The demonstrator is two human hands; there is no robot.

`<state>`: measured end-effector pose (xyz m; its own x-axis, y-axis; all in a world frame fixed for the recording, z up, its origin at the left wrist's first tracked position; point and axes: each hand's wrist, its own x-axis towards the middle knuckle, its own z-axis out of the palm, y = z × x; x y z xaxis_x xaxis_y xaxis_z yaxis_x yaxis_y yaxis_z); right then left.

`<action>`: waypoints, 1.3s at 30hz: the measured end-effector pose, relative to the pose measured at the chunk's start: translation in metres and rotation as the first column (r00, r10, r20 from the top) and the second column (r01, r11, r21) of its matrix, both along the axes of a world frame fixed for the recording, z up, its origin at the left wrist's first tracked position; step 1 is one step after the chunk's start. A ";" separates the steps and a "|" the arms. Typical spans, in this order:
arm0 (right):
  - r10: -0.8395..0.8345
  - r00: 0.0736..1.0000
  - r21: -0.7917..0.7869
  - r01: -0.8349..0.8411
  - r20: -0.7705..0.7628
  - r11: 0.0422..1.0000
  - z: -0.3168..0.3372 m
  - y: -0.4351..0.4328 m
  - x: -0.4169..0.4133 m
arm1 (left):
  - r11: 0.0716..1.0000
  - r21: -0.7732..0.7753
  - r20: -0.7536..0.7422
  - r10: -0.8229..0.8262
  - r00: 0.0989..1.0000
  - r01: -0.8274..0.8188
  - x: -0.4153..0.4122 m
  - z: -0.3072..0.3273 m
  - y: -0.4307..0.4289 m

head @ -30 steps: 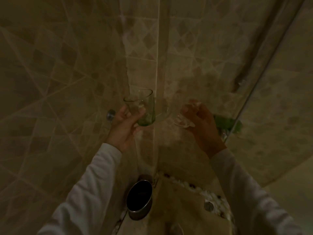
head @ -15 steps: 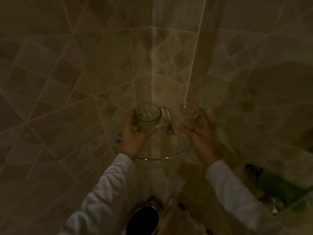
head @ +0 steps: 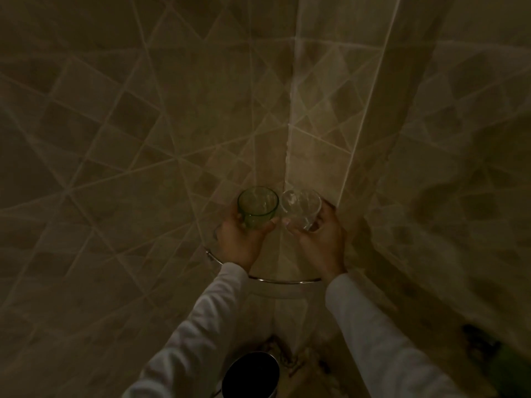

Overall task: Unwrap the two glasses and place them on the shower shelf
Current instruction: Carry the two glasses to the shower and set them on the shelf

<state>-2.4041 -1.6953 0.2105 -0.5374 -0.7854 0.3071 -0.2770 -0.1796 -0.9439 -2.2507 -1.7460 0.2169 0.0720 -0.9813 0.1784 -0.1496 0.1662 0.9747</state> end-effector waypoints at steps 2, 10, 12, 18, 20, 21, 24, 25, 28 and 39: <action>0.003 1.000 0.019 -0.003 -0.010 1.000 -0.004 -0.002 0.000 | 1.000 -0.001 0.057 0.016 0.998 -0.016 0.000 -0.001 0.002; -0.007 1.000 0.062 0.008 -0.026 0.998 -0.006 -0.007 0.000 | 0.999 0.028 0.087 0.026 0.996 -0.029 -0.003 0.002 0.004; -0.032 0.999 0.077 0.035 -0.041 0.996 -0.007 -0.009 0.000 | 0.999 0.034 0.088 0.025 0.996 -0.028 -0.005 0.003 0.003; -0.050 0.996 0.082 0.056 -0.075 0.995 -0.006 -0.012 0.001 | 0.998 0.035 0.106 0.042 0.993 -0.046 -0.010 0.004 0.000; -0.066 0.995 0.084 0.073 -0.080 0.994 -0.006 -0.012 0.002 | 0.998 0.030 0.112 0.042 0.993 -0.046 -0.010 0.004 0.000; -0.074 0.994 0.090 0.081 -0.086 0.993 -0.006 -0.011 0.002 | 0.999 0.020 0.125 0.042 0.991 -0.045 -0.009 0.004 0.000; -0.091 0.989 0.115 0.104 -0.113 0.988 -0.007 -0.009 0.003 | 0.999 -0.015 0.180 0.042 0.983 -0.040 -0.007 0.000 -0.003; -0.095 0.989 0.121 0.109 -0.116 0.987 -0.008 -0.009 0.003 | 0.999 -0.017 0.191 0.044 0.981 -0.042 -0.005 -0.002 -0.003; -0.114 0.986 0.157 0.132 -0.118 0.979 -0.010 -0.009 0.002 | 0.999 -0.017 0.227 0.054 0.972 -0.051 -0.002 -0.004 -0.005; -0.191 0.969 0.239 0.225 -0.158 0.945 -0.005 -0.013 0.013 | 0.996 0.026 0.344 0.068 0.936 -0.082 -0.004 0.002 -0.010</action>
<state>-2.3911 -1.7083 0.2055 -0.6659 -0.7210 0.1915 -0.4062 0.1352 -0.9037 -2.2550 -1.7563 0.2186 0.0869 -0.9822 0.1664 -0.4864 0.1040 0.8675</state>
